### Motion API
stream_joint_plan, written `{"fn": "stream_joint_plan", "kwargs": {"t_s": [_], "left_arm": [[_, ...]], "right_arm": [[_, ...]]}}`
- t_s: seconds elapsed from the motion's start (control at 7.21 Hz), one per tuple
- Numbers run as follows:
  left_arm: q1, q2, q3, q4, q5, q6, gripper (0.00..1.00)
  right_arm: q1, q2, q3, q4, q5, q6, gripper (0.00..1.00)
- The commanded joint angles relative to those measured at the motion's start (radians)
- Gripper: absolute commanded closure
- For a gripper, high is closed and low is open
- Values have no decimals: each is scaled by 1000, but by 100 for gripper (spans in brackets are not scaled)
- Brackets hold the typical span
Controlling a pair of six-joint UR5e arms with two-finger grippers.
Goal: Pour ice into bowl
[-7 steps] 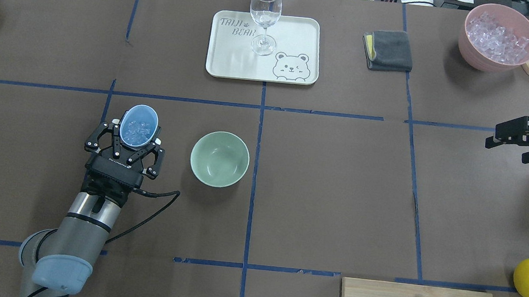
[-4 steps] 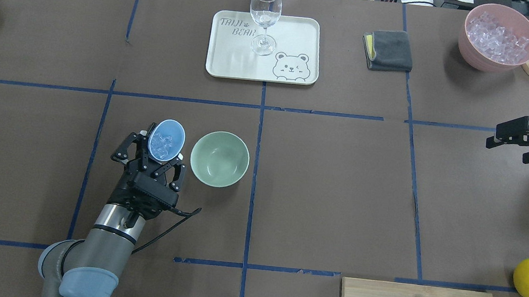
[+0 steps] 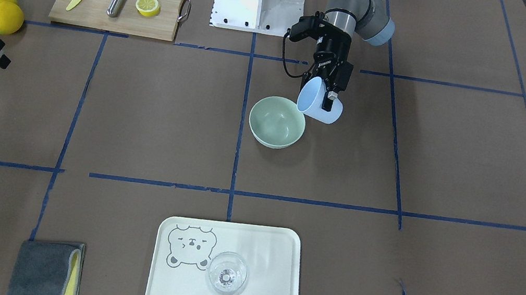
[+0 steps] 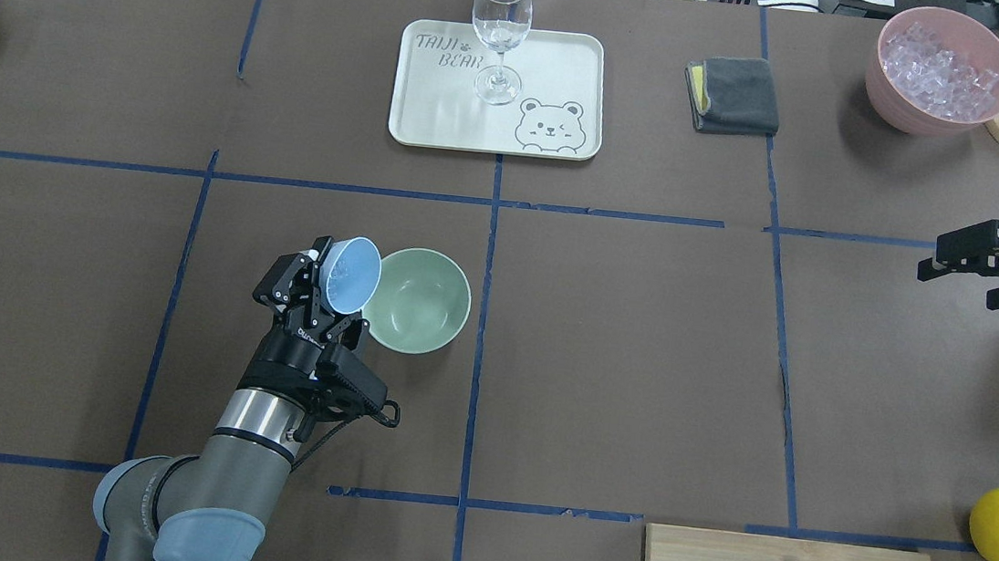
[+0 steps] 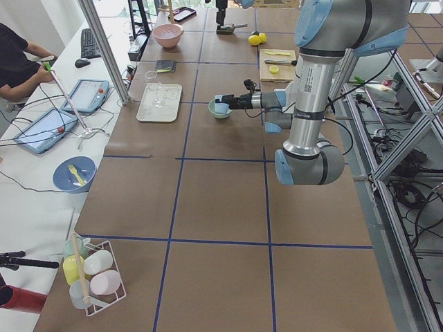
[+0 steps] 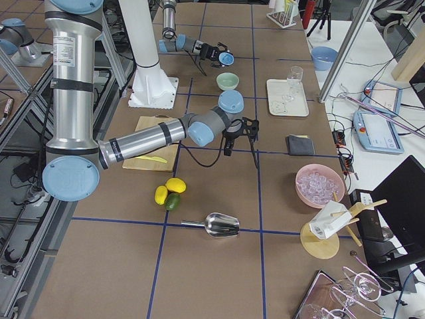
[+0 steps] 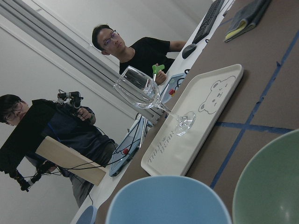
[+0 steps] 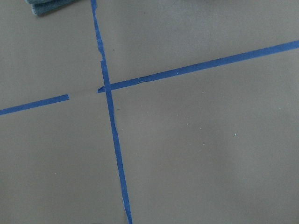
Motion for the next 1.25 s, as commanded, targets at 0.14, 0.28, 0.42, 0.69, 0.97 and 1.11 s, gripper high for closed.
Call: {"fn": "stream_joint_plan", "kwargs": {"t_s": [0.14,0.28,0.42,0.69,0.97,1.11], "left_arm": [[-4,-3,3,6,-27,282,100],[-2,-3,3,14,-31,300,100],[-4,-9,1,82,-46,312,100],[-4,-33,-5,173,-55,446,100],[-15,-41,-14,175,-55,598,100],[-21,-42,-14,180,-55,660,100]], "right_arm": [[0,0,0,-2,1,0,0],[0,0,1,-2,1,5,0],[0,0,1,-2,1,6,0],[0,0,1,-2,2,6,0],[0,0,3,-2,2,11,0],[0,0,3,-2,4,12,0]]}}
